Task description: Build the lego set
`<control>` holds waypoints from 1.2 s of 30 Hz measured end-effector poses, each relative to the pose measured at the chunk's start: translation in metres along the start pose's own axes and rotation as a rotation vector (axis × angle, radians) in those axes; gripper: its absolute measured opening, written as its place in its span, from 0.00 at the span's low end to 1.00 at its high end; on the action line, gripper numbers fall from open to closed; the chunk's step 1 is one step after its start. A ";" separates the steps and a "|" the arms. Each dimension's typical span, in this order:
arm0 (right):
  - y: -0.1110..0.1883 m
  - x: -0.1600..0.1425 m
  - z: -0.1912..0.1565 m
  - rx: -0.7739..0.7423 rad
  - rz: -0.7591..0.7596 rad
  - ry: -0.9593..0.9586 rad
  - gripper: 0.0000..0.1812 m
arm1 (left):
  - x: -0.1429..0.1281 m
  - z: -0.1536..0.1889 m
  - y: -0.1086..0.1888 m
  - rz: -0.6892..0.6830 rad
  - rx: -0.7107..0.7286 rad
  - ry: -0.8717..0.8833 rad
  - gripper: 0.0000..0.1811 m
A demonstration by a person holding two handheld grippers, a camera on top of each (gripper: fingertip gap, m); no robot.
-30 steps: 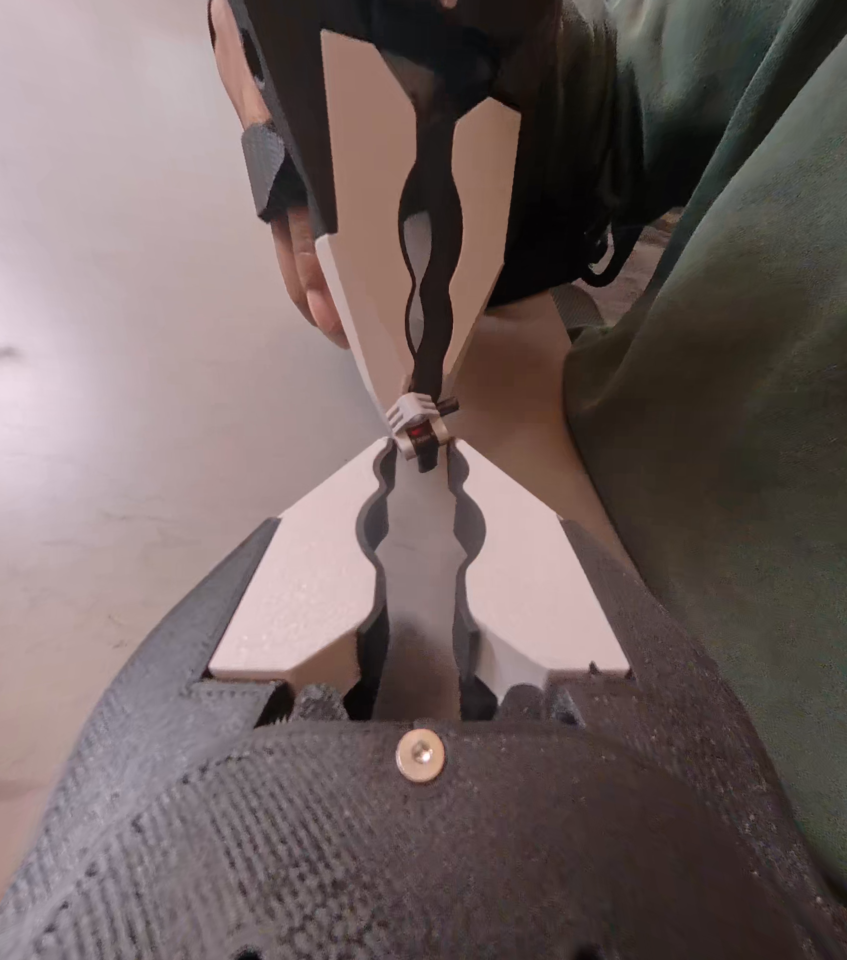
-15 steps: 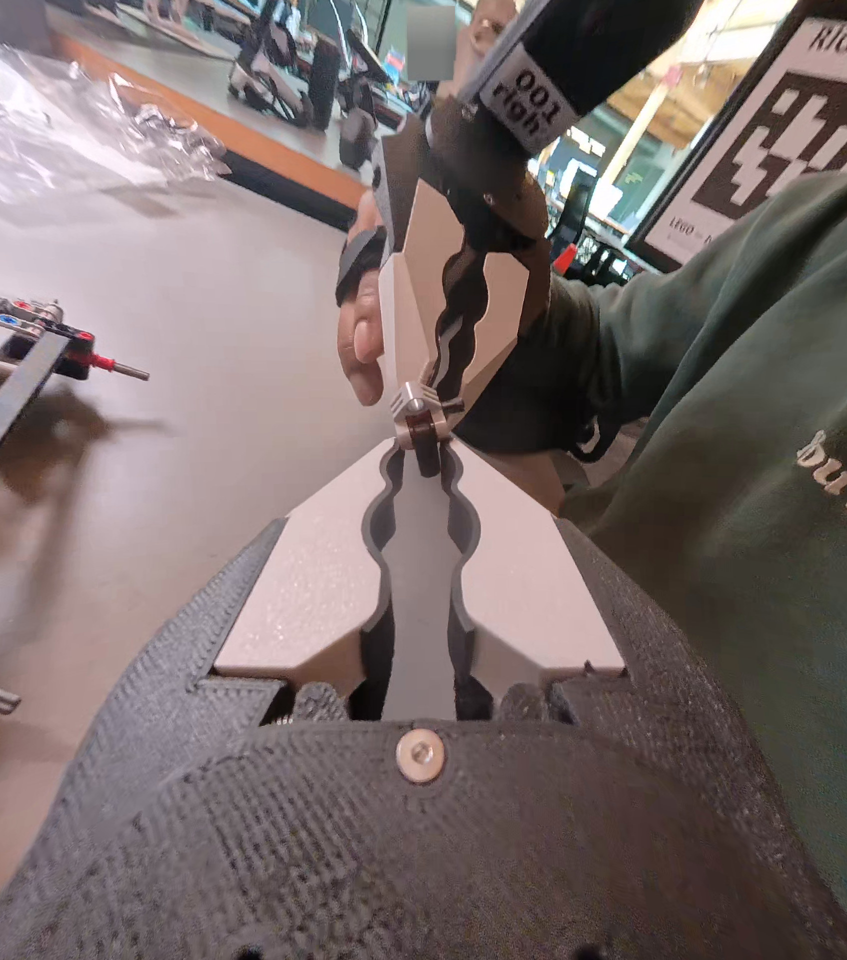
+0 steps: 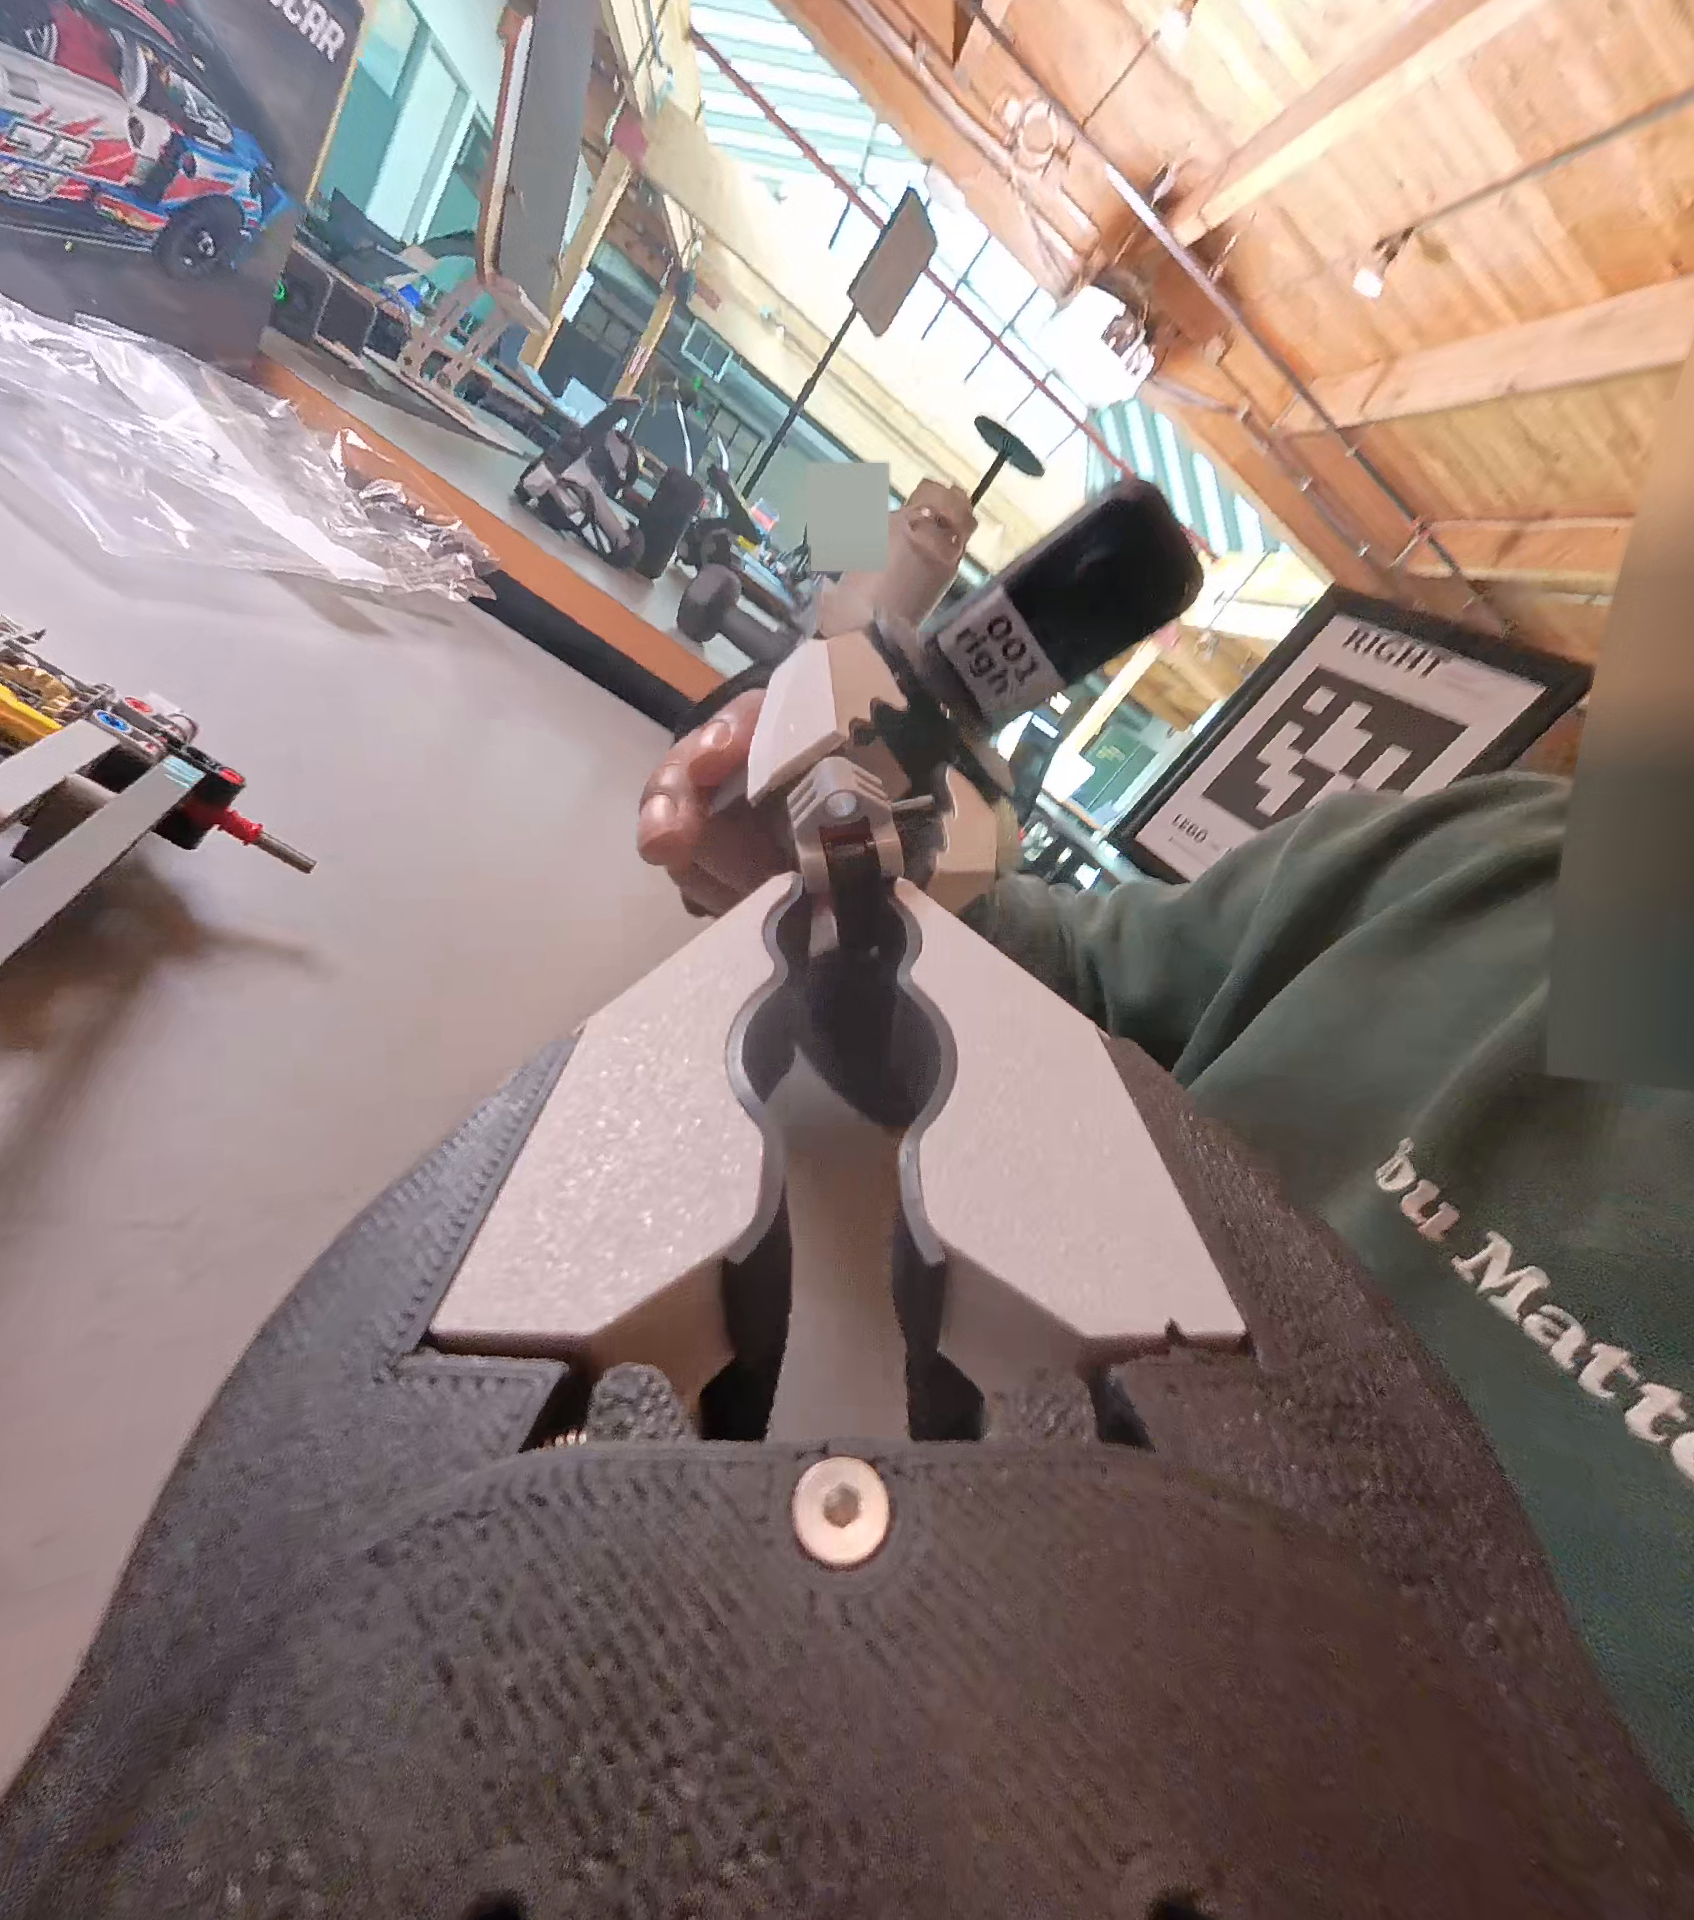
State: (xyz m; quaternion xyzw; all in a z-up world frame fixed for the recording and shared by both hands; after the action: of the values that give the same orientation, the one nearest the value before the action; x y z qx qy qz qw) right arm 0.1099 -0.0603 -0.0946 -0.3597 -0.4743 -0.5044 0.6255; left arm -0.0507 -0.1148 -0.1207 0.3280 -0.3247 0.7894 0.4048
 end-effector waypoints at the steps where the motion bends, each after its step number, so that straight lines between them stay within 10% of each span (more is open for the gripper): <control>1: -0.002 -0.001 -0.002 -0.018 0.003 0.032 0.17 | 0.001 0.000 0.001 0.028 -0.008 0.030 0.06; 36: -0.010 0.006 -0.006 -0.154 0.087 0.033 0.06 | -0.002 0.003 -0.003 0.200 -0.077 0.142 0.05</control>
State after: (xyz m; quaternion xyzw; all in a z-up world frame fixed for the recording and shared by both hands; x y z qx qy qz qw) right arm 0.1018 -0.0703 -0.0913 -0.4186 -0.4077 -0.5174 0.6252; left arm -0.0470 -0.1165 -0.1202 0.2216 -0.3564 0.8341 0.3580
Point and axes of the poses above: each gripper's, where its closed fingertips meet, y back along the fingers, x out of its top, z = x × y across the jaws, the point moved 9 cm from there along y, back along the fingers, and after that the axes turned 8 degrees about z, right-handed, at the moved point
